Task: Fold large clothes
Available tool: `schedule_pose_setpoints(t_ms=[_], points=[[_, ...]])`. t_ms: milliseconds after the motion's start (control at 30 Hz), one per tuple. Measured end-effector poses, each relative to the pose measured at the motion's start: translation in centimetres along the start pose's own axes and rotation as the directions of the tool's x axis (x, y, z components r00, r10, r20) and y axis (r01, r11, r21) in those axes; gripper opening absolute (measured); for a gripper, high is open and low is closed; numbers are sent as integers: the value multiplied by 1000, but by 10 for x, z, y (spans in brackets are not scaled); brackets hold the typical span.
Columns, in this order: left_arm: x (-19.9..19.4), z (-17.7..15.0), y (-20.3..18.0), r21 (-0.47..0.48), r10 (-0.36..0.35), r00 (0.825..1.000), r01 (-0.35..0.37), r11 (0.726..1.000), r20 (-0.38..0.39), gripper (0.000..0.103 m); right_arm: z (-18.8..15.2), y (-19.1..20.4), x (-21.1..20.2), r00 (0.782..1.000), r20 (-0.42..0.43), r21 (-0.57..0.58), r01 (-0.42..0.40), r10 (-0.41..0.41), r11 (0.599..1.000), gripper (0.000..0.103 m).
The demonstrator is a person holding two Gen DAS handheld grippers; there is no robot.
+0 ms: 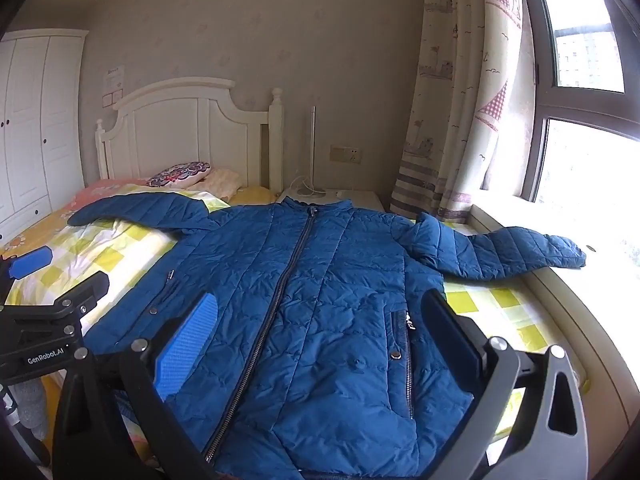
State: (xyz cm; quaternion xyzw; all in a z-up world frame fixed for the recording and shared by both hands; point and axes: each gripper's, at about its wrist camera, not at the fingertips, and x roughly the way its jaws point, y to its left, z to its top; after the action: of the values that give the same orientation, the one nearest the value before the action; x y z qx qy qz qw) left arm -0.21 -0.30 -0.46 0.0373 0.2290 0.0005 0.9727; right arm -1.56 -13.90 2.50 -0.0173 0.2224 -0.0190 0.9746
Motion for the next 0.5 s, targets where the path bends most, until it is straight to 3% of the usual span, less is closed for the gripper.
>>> schedule_pose_setpoints(t_ms=[500], points=[[0,-3,3,-3,1,1000,-1,1000,-4,99,-4,3,5,1000,-14,1,-8,8,1000,101]])
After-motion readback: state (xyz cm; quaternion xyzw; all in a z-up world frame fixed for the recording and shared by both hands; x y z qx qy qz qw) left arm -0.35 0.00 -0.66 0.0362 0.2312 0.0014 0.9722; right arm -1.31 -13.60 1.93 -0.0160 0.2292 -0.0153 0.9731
